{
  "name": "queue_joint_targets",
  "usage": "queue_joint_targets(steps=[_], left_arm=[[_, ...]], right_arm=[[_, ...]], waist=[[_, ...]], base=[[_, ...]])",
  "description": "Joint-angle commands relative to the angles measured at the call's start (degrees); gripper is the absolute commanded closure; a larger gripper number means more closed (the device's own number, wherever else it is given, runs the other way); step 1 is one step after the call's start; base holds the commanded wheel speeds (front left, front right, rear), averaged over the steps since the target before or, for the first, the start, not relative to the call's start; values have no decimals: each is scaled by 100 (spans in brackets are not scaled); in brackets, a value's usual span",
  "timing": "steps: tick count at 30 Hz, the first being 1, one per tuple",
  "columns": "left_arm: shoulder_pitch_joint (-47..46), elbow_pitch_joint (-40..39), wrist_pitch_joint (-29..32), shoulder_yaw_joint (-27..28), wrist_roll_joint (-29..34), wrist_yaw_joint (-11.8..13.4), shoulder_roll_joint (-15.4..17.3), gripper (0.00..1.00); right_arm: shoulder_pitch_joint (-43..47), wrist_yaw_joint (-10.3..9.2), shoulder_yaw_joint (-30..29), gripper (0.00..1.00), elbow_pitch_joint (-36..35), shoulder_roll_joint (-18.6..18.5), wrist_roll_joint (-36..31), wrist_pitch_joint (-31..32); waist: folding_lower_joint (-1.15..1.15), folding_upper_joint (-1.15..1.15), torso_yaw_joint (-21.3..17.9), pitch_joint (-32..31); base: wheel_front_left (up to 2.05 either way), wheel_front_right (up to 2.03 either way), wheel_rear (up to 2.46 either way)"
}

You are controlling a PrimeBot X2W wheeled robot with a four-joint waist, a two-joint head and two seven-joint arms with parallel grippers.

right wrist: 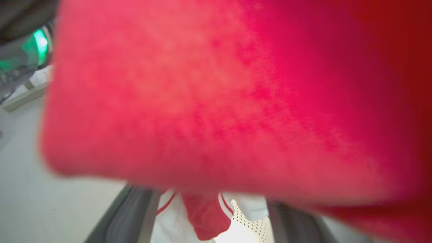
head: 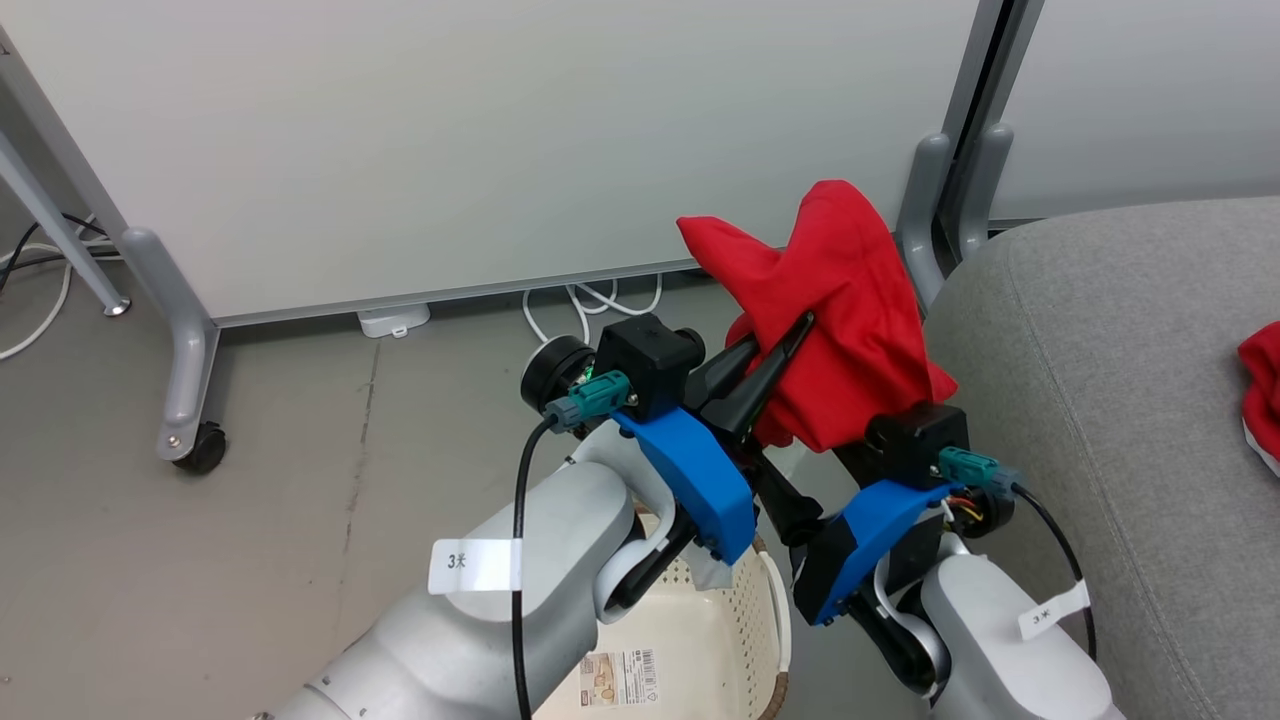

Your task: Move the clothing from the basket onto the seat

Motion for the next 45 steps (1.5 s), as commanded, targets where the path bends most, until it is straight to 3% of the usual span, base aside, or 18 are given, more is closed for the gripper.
queue_joint_targets(steps=[1,8,9,10,11,12,31,32,33,34,35,45], left_arm=[[-55,-21,-29,-15,-20,-5,-9,100],[-15,10,-29,-75,-99,-5,-8,100],[-6,14,-29,-79,-96,-5,-8,100],[4,20,-29,-80,-100,-5,-3,100],[15,25,-29,-80,-107,-5,3,100],[30,31,-29,-80,-113,-5,11,100],[145,164,-29,-53,-126,-5,69,98],[147,167,-29,-52,-124,-5,69,82],[148,172,-29,-51,-119,-5,69,57],[149,181,-29,-48,-105,-5,68,16],[149,190,-29,-41,-90,-5,68,0],[437,88,-28,351,148,-5,214,0]], right_arm=[[-114,1,69,0,35,-36,46,-47],[-363,1,317,0,304,-69,218,-308],[-382,1,333,50,346,-75,225,-347],[-394,1,338,69,386,-80,224,-375],[-397,1,345,97,425,-86,223,-413],[-397,1,356,100,462,-94,213,-447],[-434,1,411,100,705,-97,133,-652],[-432,1,411,100,705,-94,129,-650],[-429,1,408,100,705,-91,125,-651],[-429,1,403,100,704,-90,123,-655],[-431,1,397,100,703,-92,121,-658],[-419,1,325,100,695,-100,90,-680]], waist=[[0,0,-7,-11],[0,0,-36,-67],[0,0,-38,-73],[0,0,-41,-81],[0,0,-44,-89],[0,0,-49,-97],[0,0,-104,-194],[0,0,-102,-196],[0,0,-100,-197],[0,0,-97,-197],[0,0,-93,-194],[0,0,-61,-147]], base=[[0,0,0],[0,0,0],[0,0,0],[0,0,0],[0,0,0],[0,0,0],[0,0,0],[0,0,0],[0,0,0],[0,0,0],[0,0,0],[0,0,0]])
